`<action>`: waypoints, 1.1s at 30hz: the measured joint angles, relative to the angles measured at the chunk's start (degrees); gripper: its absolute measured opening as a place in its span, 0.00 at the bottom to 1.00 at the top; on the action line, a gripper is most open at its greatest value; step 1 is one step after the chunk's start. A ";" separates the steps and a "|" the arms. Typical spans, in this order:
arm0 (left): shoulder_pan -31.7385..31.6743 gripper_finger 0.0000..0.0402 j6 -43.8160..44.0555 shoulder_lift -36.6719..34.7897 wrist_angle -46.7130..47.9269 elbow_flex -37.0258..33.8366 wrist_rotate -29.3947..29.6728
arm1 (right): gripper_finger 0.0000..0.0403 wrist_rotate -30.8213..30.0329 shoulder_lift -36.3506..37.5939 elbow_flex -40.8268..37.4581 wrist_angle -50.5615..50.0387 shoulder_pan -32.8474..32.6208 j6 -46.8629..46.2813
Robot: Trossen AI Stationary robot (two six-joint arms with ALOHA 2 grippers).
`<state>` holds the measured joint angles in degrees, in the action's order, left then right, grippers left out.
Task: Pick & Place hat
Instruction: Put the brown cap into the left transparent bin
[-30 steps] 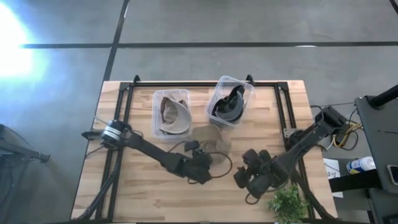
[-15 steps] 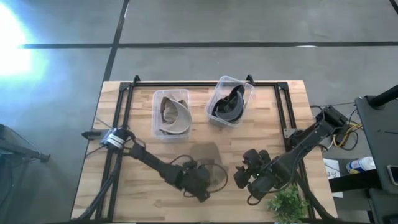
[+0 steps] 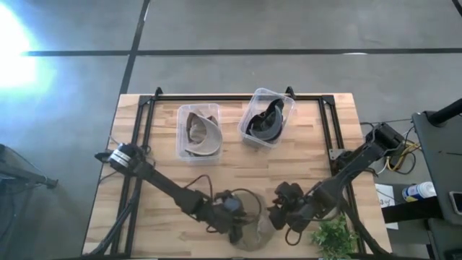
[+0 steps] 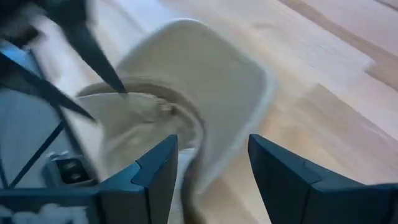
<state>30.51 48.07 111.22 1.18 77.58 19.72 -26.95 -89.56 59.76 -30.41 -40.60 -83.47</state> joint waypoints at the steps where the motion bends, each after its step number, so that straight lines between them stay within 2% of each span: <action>1: 0.39 0.33 1.70 -0.73 3.84 -0.04 1.67 | 0.48 -0.01 0.00 -0.74 -0.77 0.00 -2.18; 3: 1.04 0.33 5.15 -1.63 9.95 -0.04 2.31 | 0.48 0.28 0.02 -2.79 -1.23 0.24 -7.24; 5: 1.71 0.33 6.79 -1.66 13.36 -0.06 1.46 | 0.48 3.11 0.02 -5.39 -0.09 1.06 -10.54; 8: 2.71 0.33 7.00 -0.90 14.26 -0.34 0.37 | 0.48 8.06 0.02 -9.86 8.02 2.97 -11.21; 12: 3.27 0.33 7.33 0.31 13.83 -1.94 0.31 | 0.48 8.83 0.02 -14.90 21.76 5.07 -9.50; 14: 3.22 0.33 8.66 0.60 13.86 -3.26 0.38 | 0.48 9.41 0.02 -15.78 23.53 5.84 -9.32; 19: 2.58 0.33 9.44 0.63 10.05 -6.96 1.52 | 0.48 13.32 -0.27 -16.29 25.49 7.66 -6.47; 26: 1.45 0.33 9.47 0.63 2.34 -10.13 1.46 | 0.48 14.73 -2.09 -16.01 29.99 9.66 -4.98; 33: 0.25 0.33 9.43 0.65 -1.64 -11.08 1.39 | 0.48 21.84 -8.95 -15.90 42.77 10.53 -5.61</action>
<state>30.76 57.49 111.87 -0.46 66.50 21.10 -5.11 -98.51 43.86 12.36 -30.07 -89.09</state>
